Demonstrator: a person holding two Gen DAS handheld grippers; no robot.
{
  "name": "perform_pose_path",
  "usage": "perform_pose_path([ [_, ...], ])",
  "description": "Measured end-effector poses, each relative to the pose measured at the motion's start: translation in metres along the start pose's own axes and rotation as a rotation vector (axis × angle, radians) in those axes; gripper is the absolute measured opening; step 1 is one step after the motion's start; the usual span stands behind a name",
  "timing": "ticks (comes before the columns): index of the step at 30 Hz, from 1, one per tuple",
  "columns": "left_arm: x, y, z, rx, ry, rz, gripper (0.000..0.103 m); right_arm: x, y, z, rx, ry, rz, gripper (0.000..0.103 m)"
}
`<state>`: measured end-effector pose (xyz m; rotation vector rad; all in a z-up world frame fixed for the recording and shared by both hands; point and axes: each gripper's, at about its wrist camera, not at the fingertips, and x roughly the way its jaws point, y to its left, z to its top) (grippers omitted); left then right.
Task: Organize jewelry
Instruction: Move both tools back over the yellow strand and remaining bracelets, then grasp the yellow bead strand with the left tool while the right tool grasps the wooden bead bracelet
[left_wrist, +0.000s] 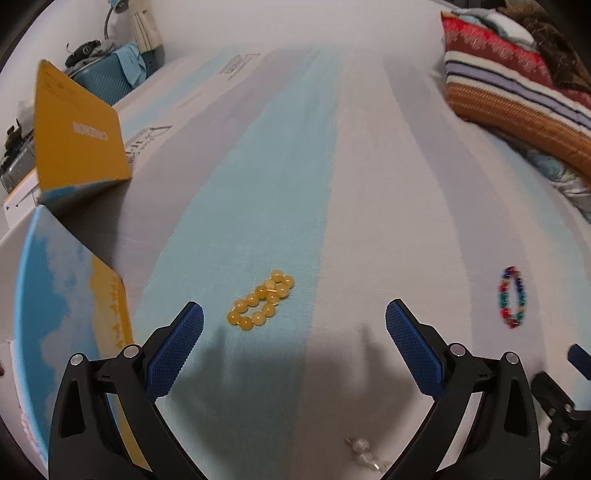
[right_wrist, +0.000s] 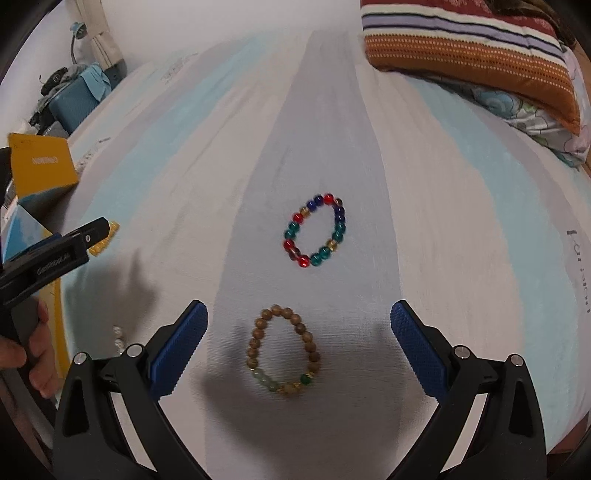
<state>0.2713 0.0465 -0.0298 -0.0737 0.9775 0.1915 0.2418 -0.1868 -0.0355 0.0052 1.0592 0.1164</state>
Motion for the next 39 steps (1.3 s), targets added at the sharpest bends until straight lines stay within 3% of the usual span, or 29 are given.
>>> perform_pose_path([
  [7, 0.029, 0.006, 0.0, -0.027, 0.035, 0.024, 0.097, 0.021, -0.011, -0.007, 0.003, 0.066, 0.001, 0.084],
  [15, 0.049, 0.005, 0.0, -0.027, 0.07, 0.026, 0.096, 0.039, -0.009, -0.015, -0.03, 0.142, 0.004, 0.057],
  [23, 0.057, 0.011, 0.0, -0.031, 0.07, 0.028, 0.095, 0.042, -0.001, -0.018, -0.065, 0.148, -0.007, 0.032],
  [25, 0.056, 0.01, 0.0, -0.033, 0.068, 0.025, 0.088, 0.042, 0.001, -0.018, -0.071, 0.149, -0.007, 0.025],
  [29, 0.052, 0.01, -0.001, -0.027, 0.063, 0.012, 0.063, 0.042, 0.0, -0.019, -0.073, 0.152, -0.01, 0.012],
  [36, 0.047, 0.004, -0.005, 0.003, 0.072, -0.015, 0.024, 0.042, 0.004, -0.018, -0.078, 0.149, -0.025, 0.007],
  [39, 0.046, 0.004, -0.005, 0.002, 0.075, -0.023, 0.019, 0.04, 0.005, -0.019, -0.077, 0.144, -0.027, 0.007],
])
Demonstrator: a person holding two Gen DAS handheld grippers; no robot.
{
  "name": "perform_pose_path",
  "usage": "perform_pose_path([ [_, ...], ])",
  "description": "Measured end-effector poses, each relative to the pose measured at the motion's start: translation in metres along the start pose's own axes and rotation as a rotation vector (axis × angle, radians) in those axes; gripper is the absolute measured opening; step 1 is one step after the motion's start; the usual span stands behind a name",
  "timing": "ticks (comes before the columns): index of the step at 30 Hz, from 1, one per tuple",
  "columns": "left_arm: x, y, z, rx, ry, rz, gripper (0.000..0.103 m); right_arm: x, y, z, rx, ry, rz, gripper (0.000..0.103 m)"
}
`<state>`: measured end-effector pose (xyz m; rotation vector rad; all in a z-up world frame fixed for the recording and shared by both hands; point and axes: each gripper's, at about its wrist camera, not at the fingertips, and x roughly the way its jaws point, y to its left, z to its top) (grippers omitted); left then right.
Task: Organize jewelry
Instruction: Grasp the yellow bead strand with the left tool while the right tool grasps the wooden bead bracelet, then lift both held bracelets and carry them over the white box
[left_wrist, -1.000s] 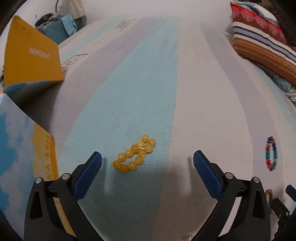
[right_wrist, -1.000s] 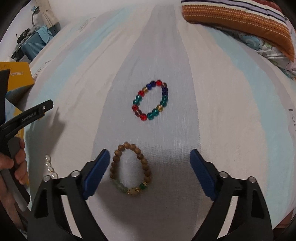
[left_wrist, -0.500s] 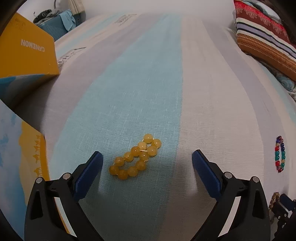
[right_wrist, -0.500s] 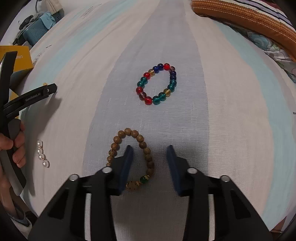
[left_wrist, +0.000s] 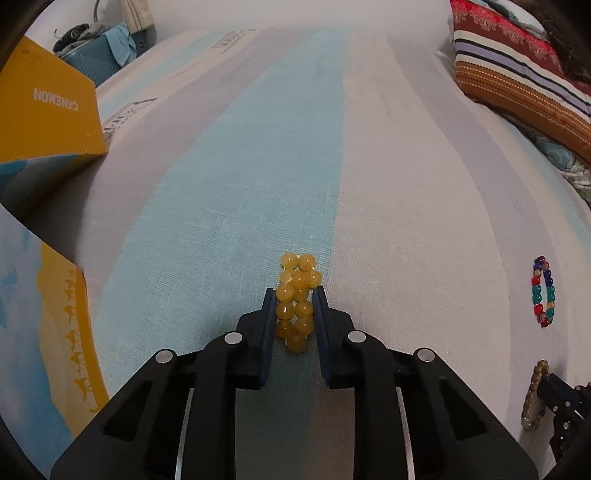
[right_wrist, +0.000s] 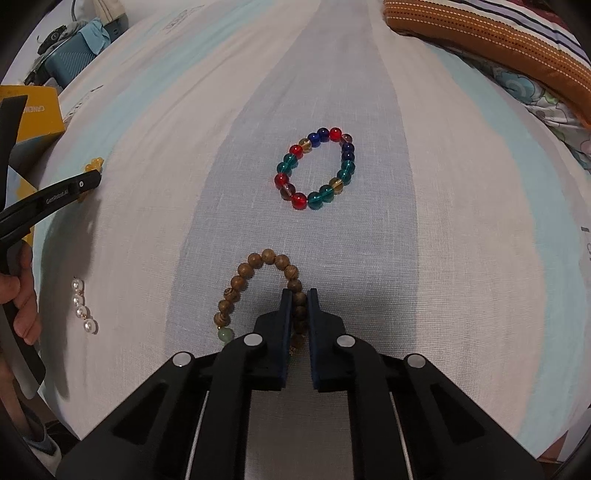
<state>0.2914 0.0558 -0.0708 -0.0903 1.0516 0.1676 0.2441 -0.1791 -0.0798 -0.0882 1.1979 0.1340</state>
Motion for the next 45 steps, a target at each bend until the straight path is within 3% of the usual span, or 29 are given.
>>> perform_pose_path([
  [27, -0.041, 0.002, -0.006, 0.009, -0.034, -0.063, 0.019, -0.035, 0.01, 0.003, 0.022, -0.12, 0.024, 0.007],
  [32, -0.055, -0.002, -0.011, 0.038, -0.071, -0.076, 0.019, -0.046, 0.014, 0.004, 0.02, -0.151, 0.017, 0.007],
  [35, -0.062, -0.006, -0.015, 0.056, -0.079, -0.081, 0.009, -0.05, 0.015, 0.004, 0.022, -0.161, 0.012, 0.007],
  [45, -0.077, -0.007, -0.026, 0.07, -0.077, -0.094, 0.009, -0.075, 0.023, 0.005, 0.025, -0.198, 0.008, 0.007],
])
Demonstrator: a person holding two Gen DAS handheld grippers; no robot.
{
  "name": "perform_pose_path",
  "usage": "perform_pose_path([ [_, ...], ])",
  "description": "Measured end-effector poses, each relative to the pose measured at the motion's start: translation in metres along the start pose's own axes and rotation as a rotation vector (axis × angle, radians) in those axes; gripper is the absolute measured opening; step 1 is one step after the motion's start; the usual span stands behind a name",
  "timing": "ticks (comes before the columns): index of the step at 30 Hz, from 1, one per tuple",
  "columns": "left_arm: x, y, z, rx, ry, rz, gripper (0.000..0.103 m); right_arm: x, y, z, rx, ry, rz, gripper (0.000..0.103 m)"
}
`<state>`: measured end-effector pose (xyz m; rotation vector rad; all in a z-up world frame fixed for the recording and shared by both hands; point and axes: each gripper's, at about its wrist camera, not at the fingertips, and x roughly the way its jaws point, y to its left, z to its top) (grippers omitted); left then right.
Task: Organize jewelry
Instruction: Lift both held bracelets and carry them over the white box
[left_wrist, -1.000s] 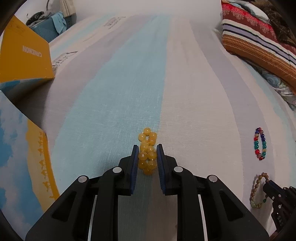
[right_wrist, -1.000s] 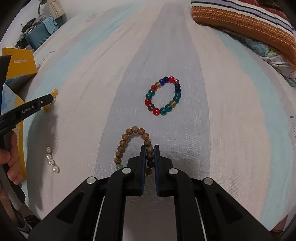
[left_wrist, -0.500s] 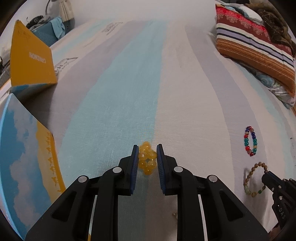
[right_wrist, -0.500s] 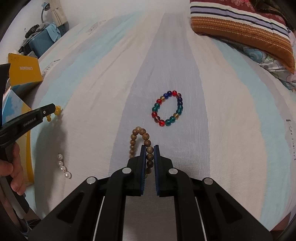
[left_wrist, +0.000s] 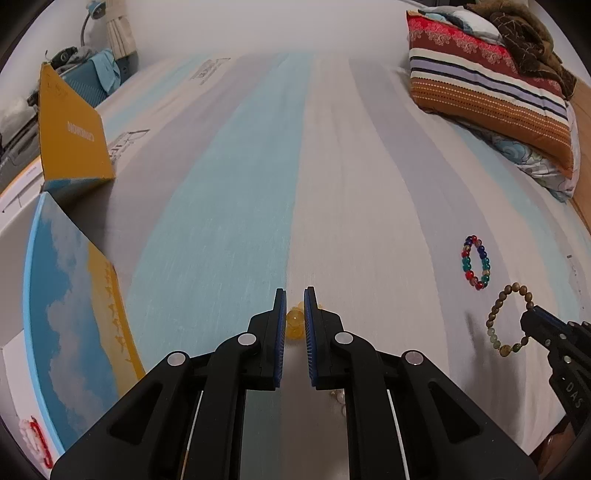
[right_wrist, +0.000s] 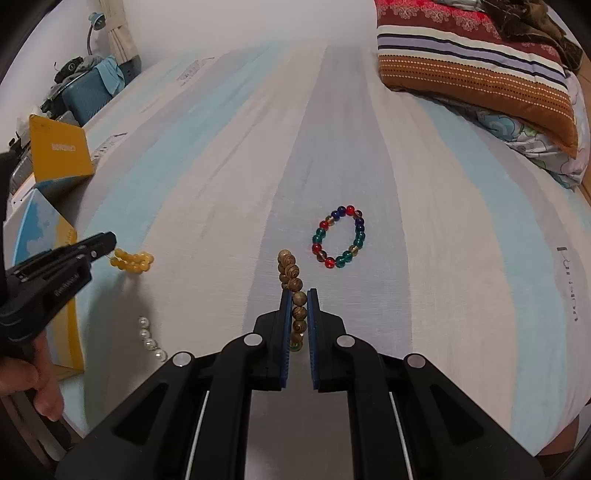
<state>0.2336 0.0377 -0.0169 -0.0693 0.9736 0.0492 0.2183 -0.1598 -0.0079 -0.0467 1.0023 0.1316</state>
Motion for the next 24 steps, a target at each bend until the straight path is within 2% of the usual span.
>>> perform_pose_path([
  [12, -0.012, 0.002, 0.003, -0.023, -0.01, -0.02, 0.009, -0.004, 0.006, 0.005, 0.001, -0.002, 0.001, 0.008],
  [24, -0.042, 0.01, 0.0, -0.05, -0.015, 0.001, 0.009, -0.024, 0.023, 0.008, -0.02, -0.028, 0.015, 0.008],
])
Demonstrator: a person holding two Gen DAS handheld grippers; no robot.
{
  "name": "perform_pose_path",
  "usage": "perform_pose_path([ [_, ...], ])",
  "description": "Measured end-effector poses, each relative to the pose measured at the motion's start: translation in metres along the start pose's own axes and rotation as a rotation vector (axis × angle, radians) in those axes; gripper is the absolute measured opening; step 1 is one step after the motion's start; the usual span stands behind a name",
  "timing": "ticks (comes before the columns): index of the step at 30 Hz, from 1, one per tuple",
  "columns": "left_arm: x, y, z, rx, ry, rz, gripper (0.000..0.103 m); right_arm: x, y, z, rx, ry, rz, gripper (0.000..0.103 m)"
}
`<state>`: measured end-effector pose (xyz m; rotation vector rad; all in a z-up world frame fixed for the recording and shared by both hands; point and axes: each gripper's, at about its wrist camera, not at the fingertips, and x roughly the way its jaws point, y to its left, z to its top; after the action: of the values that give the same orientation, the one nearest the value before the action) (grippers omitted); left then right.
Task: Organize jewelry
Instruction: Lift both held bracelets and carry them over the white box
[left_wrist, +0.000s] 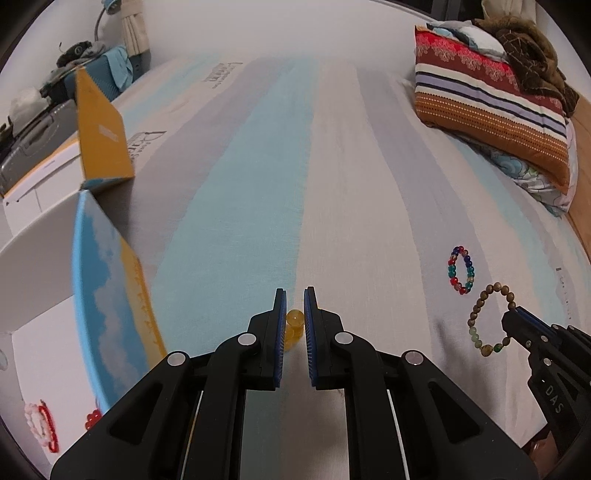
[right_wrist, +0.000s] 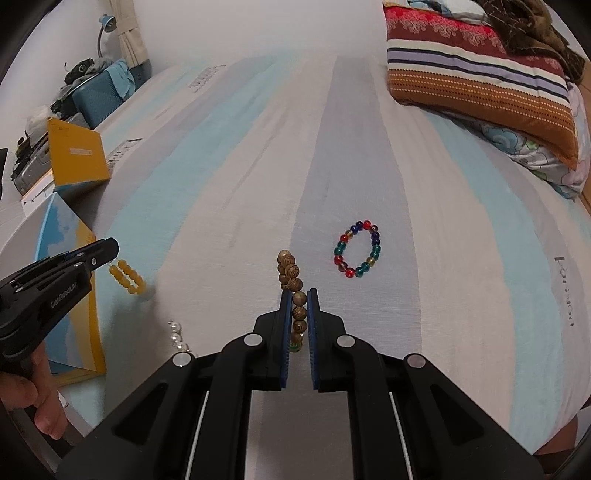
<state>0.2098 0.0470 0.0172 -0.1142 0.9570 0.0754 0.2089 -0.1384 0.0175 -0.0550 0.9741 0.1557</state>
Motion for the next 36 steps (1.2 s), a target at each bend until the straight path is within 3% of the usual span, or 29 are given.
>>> perform_pose_path([
  [21, -0.119, 0.059, -0.007, -0.088, -0.095, 0.057, 0.009, -0.058, 0.074, 0.005, -0.086, -0.071, 0.057, 0.008],
  [36, -0.176, 0.161, -0.039, -0.211, -0.098, 0.19, 0.009, -0.099, 0.161, 0.004, -0.198, -0.127, 0.13, 0.007],
])
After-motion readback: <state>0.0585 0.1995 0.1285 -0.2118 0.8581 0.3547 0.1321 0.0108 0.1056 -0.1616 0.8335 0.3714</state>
